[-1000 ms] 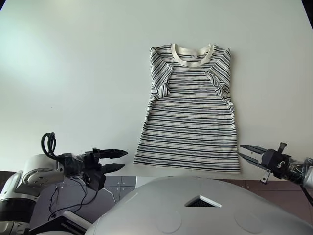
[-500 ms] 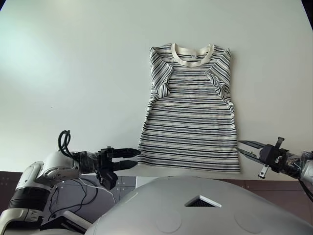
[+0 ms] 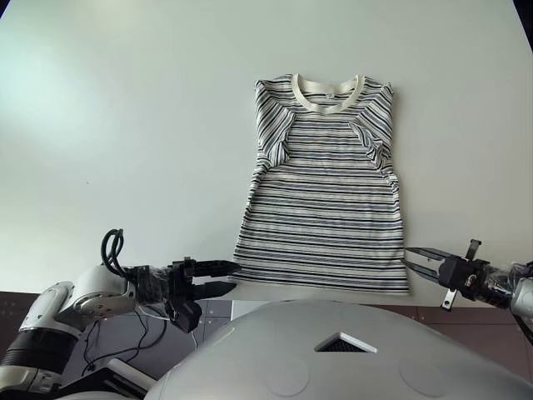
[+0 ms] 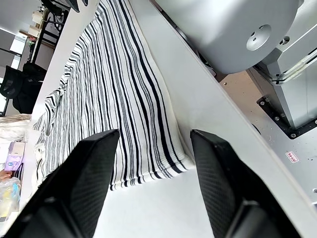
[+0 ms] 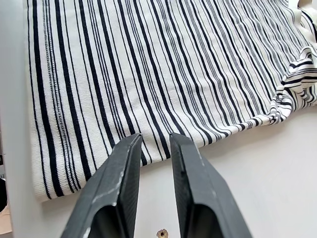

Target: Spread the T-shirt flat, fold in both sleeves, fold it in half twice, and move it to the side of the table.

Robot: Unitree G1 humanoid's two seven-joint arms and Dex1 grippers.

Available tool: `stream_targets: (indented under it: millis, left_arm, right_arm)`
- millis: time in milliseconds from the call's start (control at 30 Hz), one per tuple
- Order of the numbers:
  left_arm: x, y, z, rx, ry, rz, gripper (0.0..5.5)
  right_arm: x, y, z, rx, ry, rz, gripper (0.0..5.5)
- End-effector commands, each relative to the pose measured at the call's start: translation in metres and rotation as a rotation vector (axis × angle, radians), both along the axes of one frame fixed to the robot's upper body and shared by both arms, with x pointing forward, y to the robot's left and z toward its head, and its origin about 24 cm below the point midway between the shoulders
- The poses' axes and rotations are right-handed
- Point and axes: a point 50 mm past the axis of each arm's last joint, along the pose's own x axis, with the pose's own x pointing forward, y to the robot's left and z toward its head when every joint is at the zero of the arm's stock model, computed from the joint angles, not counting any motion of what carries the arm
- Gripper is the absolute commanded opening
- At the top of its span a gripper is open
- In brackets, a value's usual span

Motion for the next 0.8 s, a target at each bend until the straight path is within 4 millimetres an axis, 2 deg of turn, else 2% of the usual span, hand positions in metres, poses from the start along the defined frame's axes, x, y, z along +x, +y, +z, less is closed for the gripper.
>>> stream_targets:
  millis: [33,167,633,800]
  left_arm:
    - [-0.002,0.012,-0.016,0.179,0.045,0.008,2.68]
    - [0.004,0.018,-0.015,0.202,0.028,-0.005,2.68]
    - [0.009,0.011,-0.012,0.184,0.014,-0.072,0.11]
    - [0.008,0.008,-0.011,0.172,0.019,-0.039,0.10]
  right_arm:
    - [0.000,0.002,0.001,-0.001,-0.013,-0.003,1.04]
    - [-0.001,0.003,0.000,0.000,-0.016,-0.008,1.04]
    - [0.001,0.000,0.003,-0.029,-0.076,0.042,1.04]
    - [0.003,-0.009,0.016,-0.116,-0.215,0.214,1.04]
